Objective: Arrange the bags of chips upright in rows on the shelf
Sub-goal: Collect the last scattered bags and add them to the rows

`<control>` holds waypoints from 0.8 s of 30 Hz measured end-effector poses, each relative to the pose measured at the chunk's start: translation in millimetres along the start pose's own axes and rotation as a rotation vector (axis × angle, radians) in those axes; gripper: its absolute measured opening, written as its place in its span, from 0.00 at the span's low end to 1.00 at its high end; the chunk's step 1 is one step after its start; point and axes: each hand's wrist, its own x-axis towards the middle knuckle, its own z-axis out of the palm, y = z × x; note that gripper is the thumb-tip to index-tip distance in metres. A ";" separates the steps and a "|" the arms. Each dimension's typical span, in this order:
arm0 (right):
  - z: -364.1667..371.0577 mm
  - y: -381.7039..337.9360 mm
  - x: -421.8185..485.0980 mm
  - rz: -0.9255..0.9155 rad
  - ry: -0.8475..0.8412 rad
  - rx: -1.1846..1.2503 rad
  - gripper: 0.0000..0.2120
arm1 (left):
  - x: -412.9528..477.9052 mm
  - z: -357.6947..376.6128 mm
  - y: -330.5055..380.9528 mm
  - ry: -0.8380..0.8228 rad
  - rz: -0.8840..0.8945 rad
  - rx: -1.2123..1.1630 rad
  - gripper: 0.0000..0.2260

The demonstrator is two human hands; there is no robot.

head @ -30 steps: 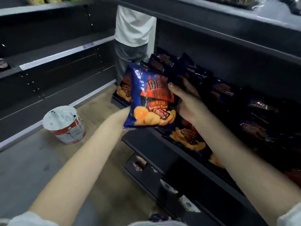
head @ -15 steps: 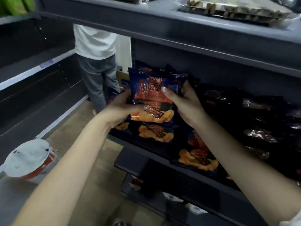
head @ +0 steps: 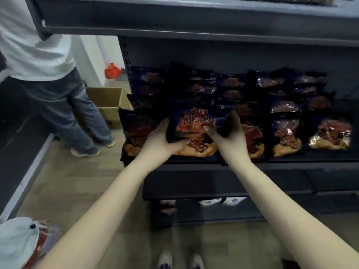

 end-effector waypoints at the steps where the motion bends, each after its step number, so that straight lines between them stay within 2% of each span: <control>1: 1.1 2.6 -5.2 -0.006 0.016 -0.016 0.38 | -5.6 5.2 -3.7 0.039 0.013 -0.021 0.31; 4: 6.8 7.5 -16.1 -0.050 0.075 -0.122 0.41 | -12.9 19.3 -18.6 0.140 0.031 -0.045 0.36; 6: 11.0 12.5 -17.4 -0.101 0.081 -0.166 0.41 | -13.0 28.1 -25.0 0.173 0.051 -0.006 0.36; 9: 19.0 21.6 -14.4 -0.139 0.055 -0.137 0.41 | -13.2 38.8 -30.5 0.210 0.118 0.080 0.34; 13: 29.0 28.2 -19.0 -0.175 0.112 -0.146 0.39 | -20.0 54.3 -34.8 0.226 0.141 0.210 0.35; 15: 32.0 34.0 -22.1 -0.188 0.109 -0.166 0.37 | -25.1 59.8 -40.1 0.247 0.159 0.354 0.36; 17: 34.8 39.9 -22.2 -0.257 0.124 -0.246 0.35 | -27.0 60.3 -48.4 0.271 0.181 0.585 0.37; 19: 36.6 50.0 -20.5 -0.353 0.153 -0.383 0.32 | -25.9 57.9 -54.5 0.264 0.146 0.719 0.36; 21: 36.8 62.0 -17.5 -0.393 0.204 -0.560 0.29 | -26.7 57.4 -59.4 0.245 0.113 0.778 0.36; 24: 34.7 71.4 -16.6 -0.394 0.227 -0.734 0.29 | -28.6 58.4 -69.2 0.226 0.088 0.818 0.36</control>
